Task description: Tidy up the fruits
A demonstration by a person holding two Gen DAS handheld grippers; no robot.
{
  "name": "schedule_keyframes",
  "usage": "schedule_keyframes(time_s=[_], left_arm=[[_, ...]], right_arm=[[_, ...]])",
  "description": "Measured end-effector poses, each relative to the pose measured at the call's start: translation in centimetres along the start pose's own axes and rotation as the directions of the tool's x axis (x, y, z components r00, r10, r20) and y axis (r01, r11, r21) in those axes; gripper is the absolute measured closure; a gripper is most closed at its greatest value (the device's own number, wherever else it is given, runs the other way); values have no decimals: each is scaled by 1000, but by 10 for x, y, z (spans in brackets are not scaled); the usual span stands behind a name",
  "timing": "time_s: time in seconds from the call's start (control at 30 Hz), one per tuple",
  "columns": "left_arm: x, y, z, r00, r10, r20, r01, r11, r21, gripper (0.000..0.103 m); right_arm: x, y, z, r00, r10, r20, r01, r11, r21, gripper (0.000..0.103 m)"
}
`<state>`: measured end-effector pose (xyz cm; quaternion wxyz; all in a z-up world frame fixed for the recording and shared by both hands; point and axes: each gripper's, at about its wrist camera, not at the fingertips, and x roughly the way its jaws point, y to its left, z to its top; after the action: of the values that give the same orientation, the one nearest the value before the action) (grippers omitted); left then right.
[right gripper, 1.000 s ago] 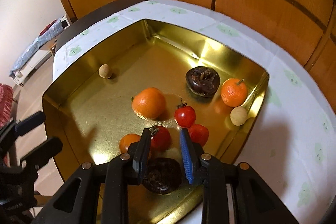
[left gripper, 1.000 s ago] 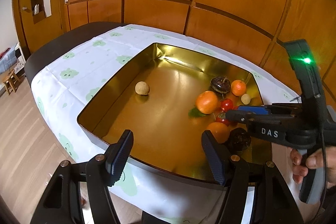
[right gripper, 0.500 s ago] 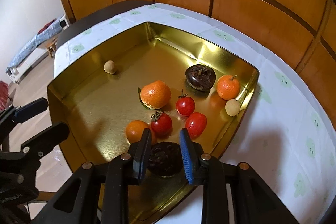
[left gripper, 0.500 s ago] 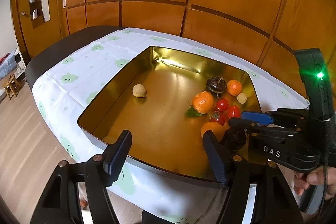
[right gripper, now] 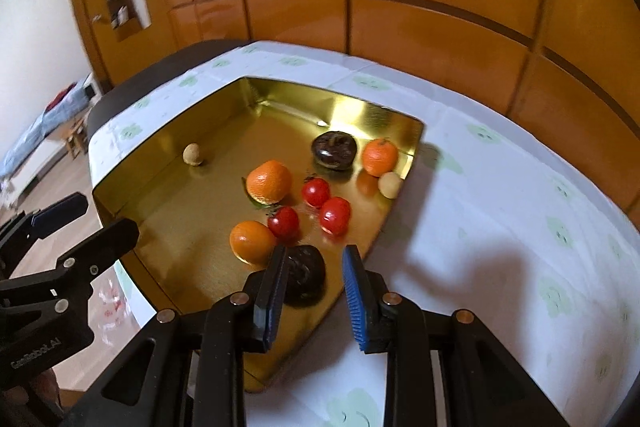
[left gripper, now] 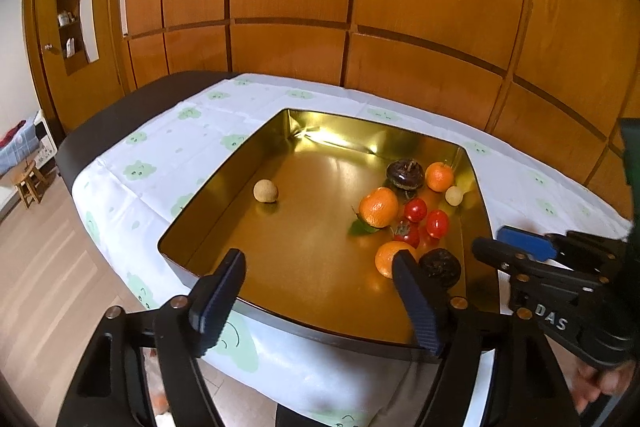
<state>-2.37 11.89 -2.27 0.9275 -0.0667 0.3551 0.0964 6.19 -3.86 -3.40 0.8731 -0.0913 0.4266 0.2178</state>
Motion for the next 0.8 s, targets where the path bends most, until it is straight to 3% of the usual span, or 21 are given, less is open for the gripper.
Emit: schedule_keyframes(time_s=[0.27,0.5,0.8], left_arm=[[-14,-9,-3,999,12,44,-12,1000,7,11],[-21,-20,-9,998,12,55,-13,1000,28,1],[-23,-24,-11,998,41,53,-43,998,39,0]], right_arm=[[-25,-13,-24,995,-86,58,79,990,118,75],[-31,-20,-37,993,-107,53,97,983,156,74],[-37,-16,-39,992,-104,68,92,984,151,73]])
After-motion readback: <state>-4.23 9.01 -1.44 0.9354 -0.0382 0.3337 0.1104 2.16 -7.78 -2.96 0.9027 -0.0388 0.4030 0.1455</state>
